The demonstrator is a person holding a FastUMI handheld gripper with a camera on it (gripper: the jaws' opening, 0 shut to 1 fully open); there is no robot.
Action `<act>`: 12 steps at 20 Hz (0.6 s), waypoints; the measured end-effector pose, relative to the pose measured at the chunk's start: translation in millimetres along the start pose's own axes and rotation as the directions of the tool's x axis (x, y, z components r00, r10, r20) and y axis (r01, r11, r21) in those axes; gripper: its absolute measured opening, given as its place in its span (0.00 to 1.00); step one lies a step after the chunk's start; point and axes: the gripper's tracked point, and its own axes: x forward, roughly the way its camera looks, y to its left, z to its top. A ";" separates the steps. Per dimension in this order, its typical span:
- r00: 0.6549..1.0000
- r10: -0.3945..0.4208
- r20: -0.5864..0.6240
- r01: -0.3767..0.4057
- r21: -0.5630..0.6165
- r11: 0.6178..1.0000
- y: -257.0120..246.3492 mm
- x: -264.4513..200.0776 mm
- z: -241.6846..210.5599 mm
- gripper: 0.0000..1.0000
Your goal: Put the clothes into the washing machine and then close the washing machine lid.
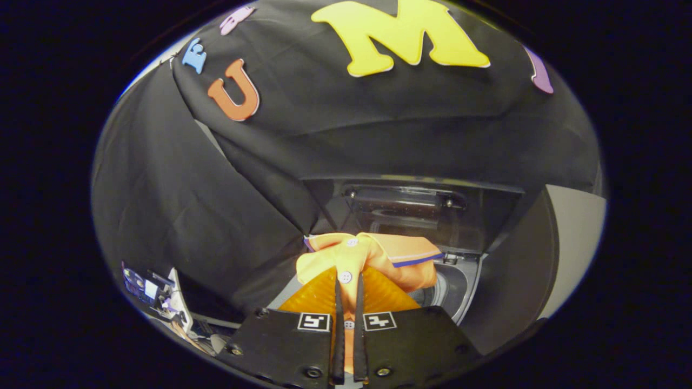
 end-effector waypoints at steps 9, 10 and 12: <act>0.988 -0.075 -0.134 0.075 -0.002 0.997 -25.0 71.6 -34.6 0.09; 0.985 -0.084 -0.149 0.085 0.000 0.996 -27.6 76.6 -39.5 0.09; 0.980 -0.098 -0.173 0.101 0.008 0.995 -32.9 89.8 -48.7 0.09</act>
